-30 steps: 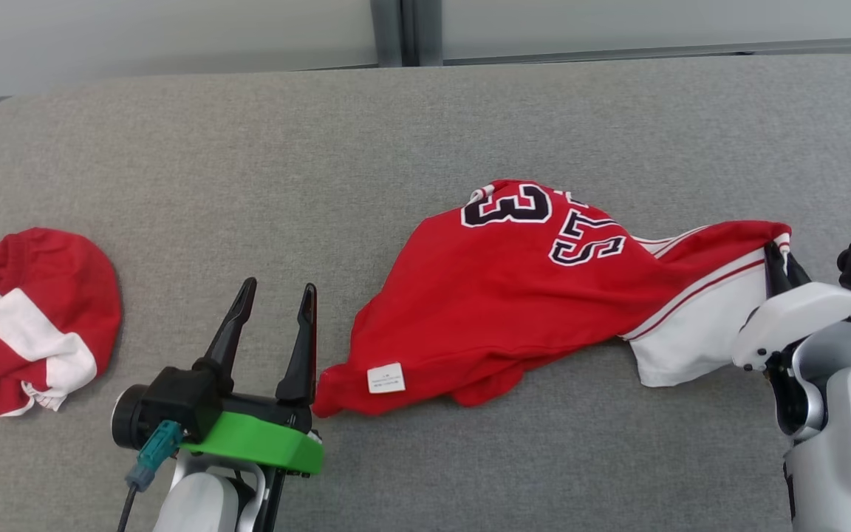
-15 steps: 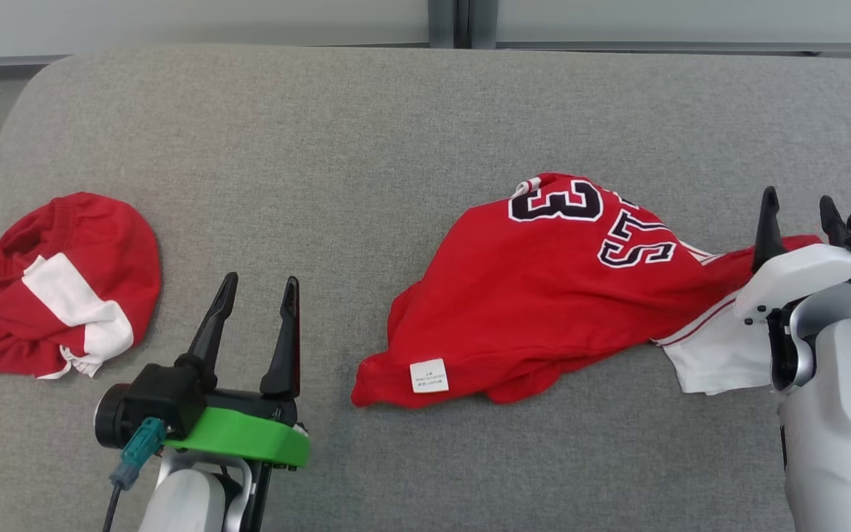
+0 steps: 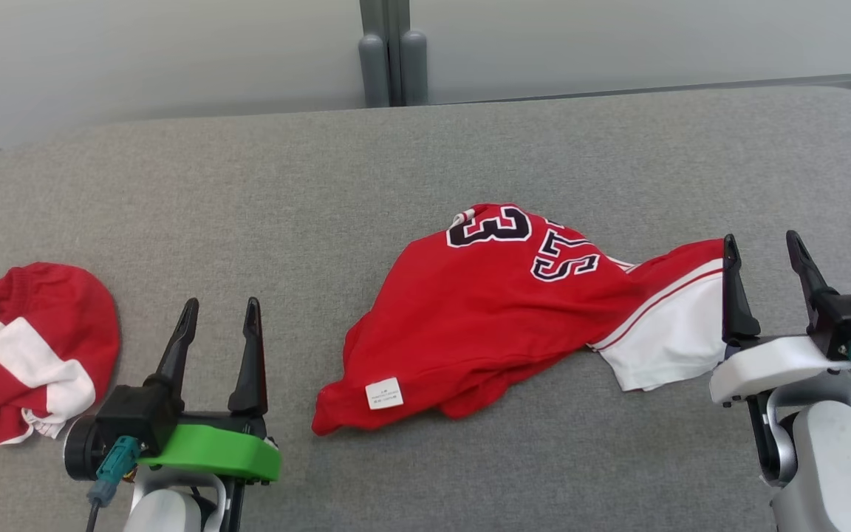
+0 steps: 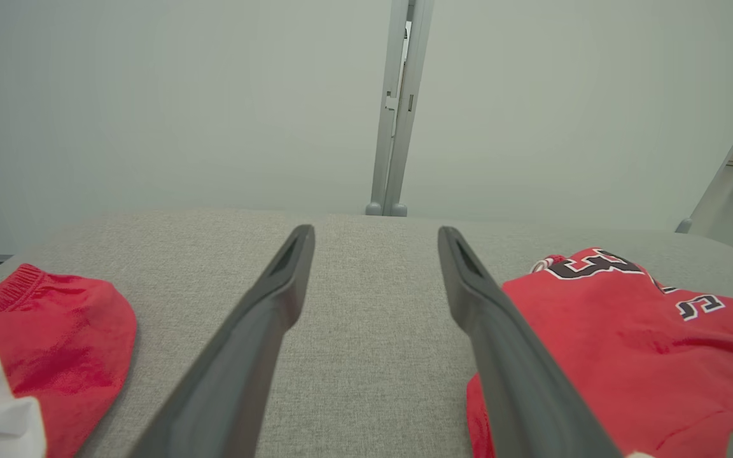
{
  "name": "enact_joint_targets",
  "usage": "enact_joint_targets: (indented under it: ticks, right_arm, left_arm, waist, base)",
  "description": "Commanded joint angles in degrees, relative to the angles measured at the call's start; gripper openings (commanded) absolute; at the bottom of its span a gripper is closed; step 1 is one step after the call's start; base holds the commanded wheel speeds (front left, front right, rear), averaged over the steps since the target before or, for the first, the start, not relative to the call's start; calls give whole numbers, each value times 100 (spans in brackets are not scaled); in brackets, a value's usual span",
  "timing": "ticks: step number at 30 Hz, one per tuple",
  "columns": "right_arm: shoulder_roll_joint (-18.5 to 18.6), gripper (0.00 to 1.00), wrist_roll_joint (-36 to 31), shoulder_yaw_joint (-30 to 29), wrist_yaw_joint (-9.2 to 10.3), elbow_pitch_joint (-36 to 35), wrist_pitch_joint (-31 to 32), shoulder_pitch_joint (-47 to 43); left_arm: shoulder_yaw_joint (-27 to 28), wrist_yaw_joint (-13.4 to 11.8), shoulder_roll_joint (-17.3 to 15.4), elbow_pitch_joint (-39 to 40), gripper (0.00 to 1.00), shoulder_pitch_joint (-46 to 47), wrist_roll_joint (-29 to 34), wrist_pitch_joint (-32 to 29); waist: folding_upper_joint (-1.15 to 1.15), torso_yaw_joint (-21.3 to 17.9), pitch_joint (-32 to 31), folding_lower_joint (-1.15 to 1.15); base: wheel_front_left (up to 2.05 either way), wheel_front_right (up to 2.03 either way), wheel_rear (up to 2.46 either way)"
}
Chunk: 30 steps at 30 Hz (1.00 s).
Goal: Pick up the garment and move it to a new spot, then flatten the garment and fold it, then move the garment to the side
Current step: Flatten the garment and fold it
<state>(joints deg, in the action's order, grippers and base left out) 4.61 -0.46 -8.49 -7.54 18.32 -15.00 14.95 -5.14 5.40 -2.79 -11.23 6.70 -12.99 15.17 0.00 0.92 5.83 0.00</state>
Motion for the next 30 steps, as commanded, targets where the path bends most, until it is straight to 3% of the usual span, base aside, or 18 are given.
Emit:
enact_joint_targets:
  ticks: [1,5,11,30]
  right_arm:
    - [25,100,8,102,9,-285,-21,-217]
    - [-3,100,95,390,9,-854,-19,-769]
    - [-43,100,168,700,10,-1112,-21,-1287]
    - [27,100,515,659,9,-507,-22,-1343]
  left_arm:
    - [66,-57,-21,43,100,-89,119,-3]
    - [150,-175,-19,61,100,-238,226,-3]
    - [240,-301,-20,108,100,-433,450,-3]
    - [376,-88,-20,-100,100,-901,351,-3]
  waist:
    - [0,-256,-254,0]
    - [0,-379,-425,0]
    - [0,-455,-557,0]
    - [0,-276,-729,0]
  base:
    - [0,0,0]
    - [0,0,0]
    - [0,0,0]
    - [0,0,0]
